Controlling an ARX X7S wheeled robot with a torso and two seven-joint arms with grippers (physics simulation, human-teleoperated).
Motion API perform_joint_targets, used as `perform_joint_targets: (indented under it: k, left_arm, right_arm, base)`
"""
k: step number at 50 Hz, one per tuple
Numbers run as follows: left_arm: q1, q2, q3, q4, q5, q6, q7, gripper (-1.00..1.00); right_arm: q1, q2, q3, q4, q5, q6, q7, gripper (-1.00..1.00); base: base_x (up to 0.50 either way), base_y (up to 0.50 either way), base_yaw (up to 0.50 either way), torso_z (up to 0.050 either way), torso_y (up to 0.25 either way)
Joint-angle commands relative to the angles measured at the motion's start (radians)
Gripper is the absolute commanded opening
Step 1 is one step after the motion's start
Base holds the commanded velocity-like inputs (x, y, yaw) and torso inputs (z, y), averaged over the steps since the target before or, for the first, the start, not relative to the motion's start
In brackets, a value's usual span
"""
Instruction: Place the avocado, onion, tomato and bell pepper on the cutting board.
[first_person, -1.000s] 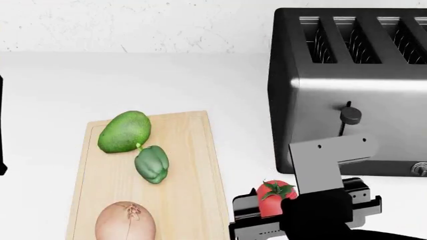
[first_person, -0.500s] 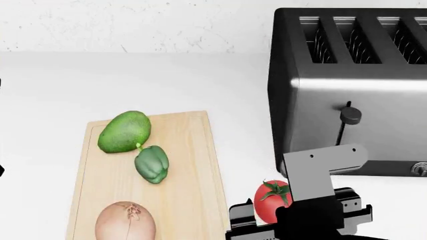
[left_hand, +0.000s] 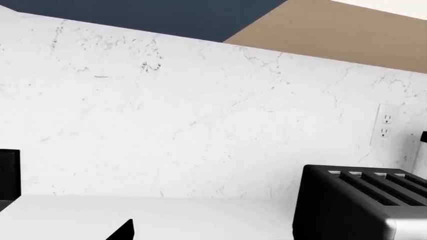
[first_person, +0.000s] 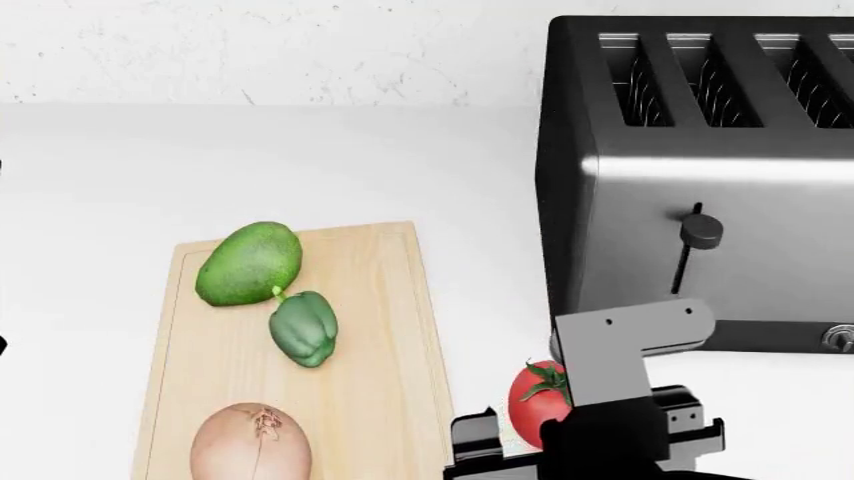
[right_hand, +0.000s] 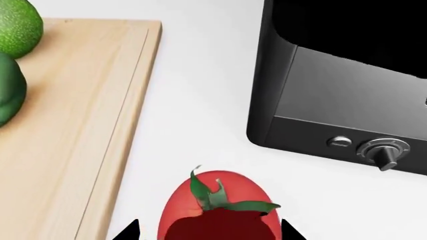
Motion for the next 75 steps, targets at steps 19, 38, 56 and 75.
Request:
perform_joint_targets:
  k: [19, 38, 56, 75]
  left_arm:
    - [-0.011, 0.013, -0.014, -0.007, 0.008, 0.007, 0.014, 1.0]
    - [-0.016, 0.046, 0.007, -0.009, 0.043, 0.006, 0.006, 1.0]
    - [-0.006, 0.057, 0.011, 0.005, 0.055, 0.013, -0.009, 1.0]
    - [0.005, 0.036, -0.004, 0.02, 0.028, 0.024, -0.025, 1.0]
  right_arm:
    - [0.001, -0.014, 0.034, -0.015, 0.013, -0.009, -0.006, -1.0]
    - [0.284, 0.127, 0.142, -0.411, 0.46, 0.088, 0.343, -1.0]
    - [0.265, 0.01, 0.06, -0.41, 0.427, 0.11, 0.292, -1.0]
    - [0.19, -0.023, 0.027, -0.393, 0.351, 0.1, 0.216, -1.0]
  base:
    - [0.0, 0.0, 0.0, 0.0, 0.0]
    - [0.0, 0.0, 0.0, 0.0, 0.0]
    - [0.0, 0.0, 0.0, 0.0, 0.0]
    - [0.0, 0.0, 0.0, 0.0, 0.0]
